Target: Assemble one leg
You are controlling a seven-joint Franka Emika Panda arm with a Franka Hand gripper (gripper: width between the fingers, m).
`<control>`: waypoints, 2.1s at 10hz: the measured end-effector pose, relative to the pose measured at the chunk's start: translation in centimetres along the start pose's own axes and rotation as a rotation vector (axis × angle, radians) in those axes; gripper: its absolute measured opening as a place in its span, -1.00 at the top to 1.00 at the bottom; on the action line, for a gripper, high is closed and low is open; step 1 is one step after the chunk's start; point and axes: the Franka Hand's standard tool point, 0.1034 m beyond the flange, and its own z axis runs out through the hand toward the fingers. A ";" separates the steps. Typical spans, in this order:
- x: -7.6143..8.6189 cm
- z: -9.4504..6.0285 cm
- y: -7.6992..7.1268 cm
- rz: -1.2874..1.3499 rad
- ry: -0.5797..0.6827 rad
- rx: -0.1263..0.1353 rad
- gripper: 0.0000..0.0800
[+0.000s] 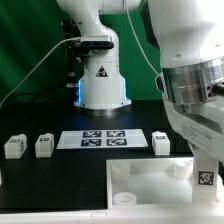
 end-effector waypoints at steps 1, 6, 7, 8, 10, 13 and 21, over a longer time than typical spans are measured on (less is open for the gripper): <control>-0.4 0.0 0.0 -0.147 0.025 -0.028 -0.62; -0.4 0.2 0.1 -0.657 0.055 -0.055 -0.62; -0.1 0.2 0.2 -0.804 0.061 -0.071 -0.62; 0.3 0.1 0.2 -0.906 0.060 -0.074 -0.62; 0.5 0.0 0.1 -1.105 0.069 -0.082 -0.62; 0.7 -0.3 -0.1 -1.284 0.073 -0.093 -0.62; 1.7 -0.3 0.0 -0.762 0.089 -0.071 0.27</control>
Offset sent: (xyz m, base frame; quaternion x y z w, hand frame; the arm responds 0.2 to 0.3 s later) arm 0.0000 0.0000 0.0000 0.0000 0.0000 -0.1790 0.9838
